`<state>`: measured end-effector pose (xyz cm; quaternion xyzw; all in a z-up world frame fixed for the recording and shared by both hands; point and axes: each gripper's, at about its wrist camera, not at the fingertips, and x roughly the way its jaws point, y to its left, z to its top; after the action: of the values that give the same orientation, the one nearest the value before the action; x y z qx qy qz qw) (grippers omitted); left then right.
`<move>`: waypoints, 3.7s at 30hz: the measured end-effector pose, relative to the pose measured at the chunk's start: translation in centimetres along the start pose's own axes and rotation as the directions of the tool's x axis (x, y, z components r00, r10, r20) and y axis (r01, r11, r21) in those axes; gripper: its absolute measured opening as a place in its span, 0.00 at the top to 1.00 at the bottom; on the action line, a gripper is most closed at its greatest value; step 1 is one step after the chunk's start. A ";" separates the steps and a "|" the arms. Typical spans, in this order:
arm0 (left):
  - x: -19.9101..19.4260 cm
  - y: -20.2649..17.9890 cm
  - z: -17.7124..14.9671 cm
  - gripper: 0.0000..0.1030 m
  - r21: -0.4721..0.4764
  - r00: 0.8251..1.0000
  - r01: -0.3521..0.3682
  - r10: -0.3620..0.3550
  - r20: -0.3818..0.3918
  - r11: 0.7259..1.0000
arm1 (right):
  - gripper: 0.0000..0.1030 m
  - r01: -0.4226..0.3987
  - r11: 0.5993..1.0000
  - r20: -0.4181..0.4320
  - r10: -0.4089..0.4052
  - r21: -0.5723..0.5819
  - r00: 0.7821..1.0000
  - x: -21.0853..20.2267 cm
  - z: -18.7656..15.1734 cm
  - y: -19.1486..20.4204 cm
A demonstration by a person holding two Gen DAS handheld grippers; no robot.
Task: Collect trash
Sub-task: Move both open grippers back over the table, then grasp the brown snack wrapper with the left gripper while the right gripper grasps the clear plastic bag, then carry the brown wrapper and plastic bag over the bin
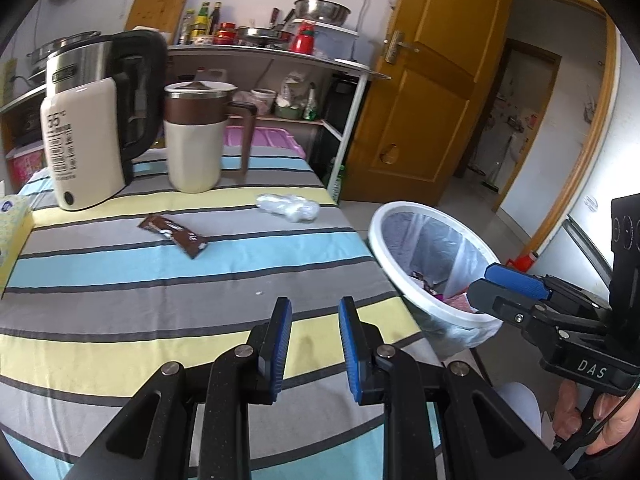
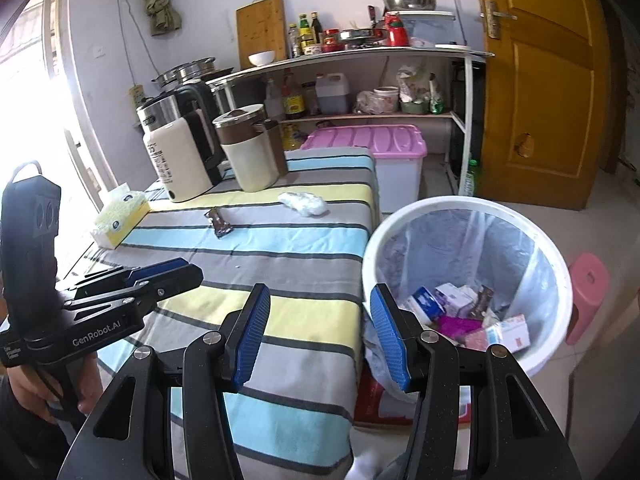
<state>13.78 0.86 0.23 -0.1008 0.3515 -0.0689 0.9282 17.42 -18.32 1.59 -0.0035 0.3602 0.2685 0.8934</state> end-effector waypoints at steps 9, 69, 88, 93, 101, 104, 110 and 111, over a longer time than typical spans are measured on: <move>0.2 2.3 0.6 0.76 -0.039 0.999 -0.049 0.049 0.000 0.998 | 0.48 -0.025 0.999 -0.013 0.025 -0.037 1.000 2.1 1.2 1.1; 8.4 10.2 4.4 0.86 -0.168 0.975 -0.214 0.202 -0.089 0.962 | 0.70 -0.086 0.988 -0.158 0.066 -0.127 0.985 17.1 7.7 1.7; 3.0 2.2 1.3 0.86 -0.052 0.997 -0.075 0.073 -0.032 0.996 | 0.70 -0.037 0.999 -0.059 0.037 0.003 0.998 7.5 3.5 -0.4; 2.0 -0.2 0.9 0.86 -0.018 0.999 -0.037 0.036 -0.021 0.999 | 0.70 -0.011 0.999 -0.029 0.012 0.032 0.999 4.5 2.3 -1.5; 1.3 -4.0 0.5 0.86 0.047 1.000 0.022 -0.021 -0.013 0.999 | 0.70 0.025 0.998 -0.002 -0.025 0.066 1.000 1.3 1.1 -3.3; 1.6 -5.2 0.6 0.86 0.074 0.999 0.042 -0.041 -0.017 0.996 | 0.70 0.040 0.996 0.005 -0.040 0.084 0.999 0.6 0.7 -4.3; 2.7 -7.2 1.1 0.86 0.112 0.997 0.078 -0.075 -0.029 0.991 | 0.70 0.069 0.991 0.014 -0.071 0.115 0.997 -0.3 0.4 -6.1; 3.0 -7.5 1.2 0.86 0.118 0.996 0.083 -0.079 -0.032 0.990 | 0.70 0.074 0.990 0.014 -0.076 0.120 0.997 -0.4 0.3 -6.4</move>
<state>16.36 -6.89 0.96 -0.0586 0.3550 -0.1287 0.9241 20.45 -23.97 0.89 0.0388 0.3667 0.2129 0.9048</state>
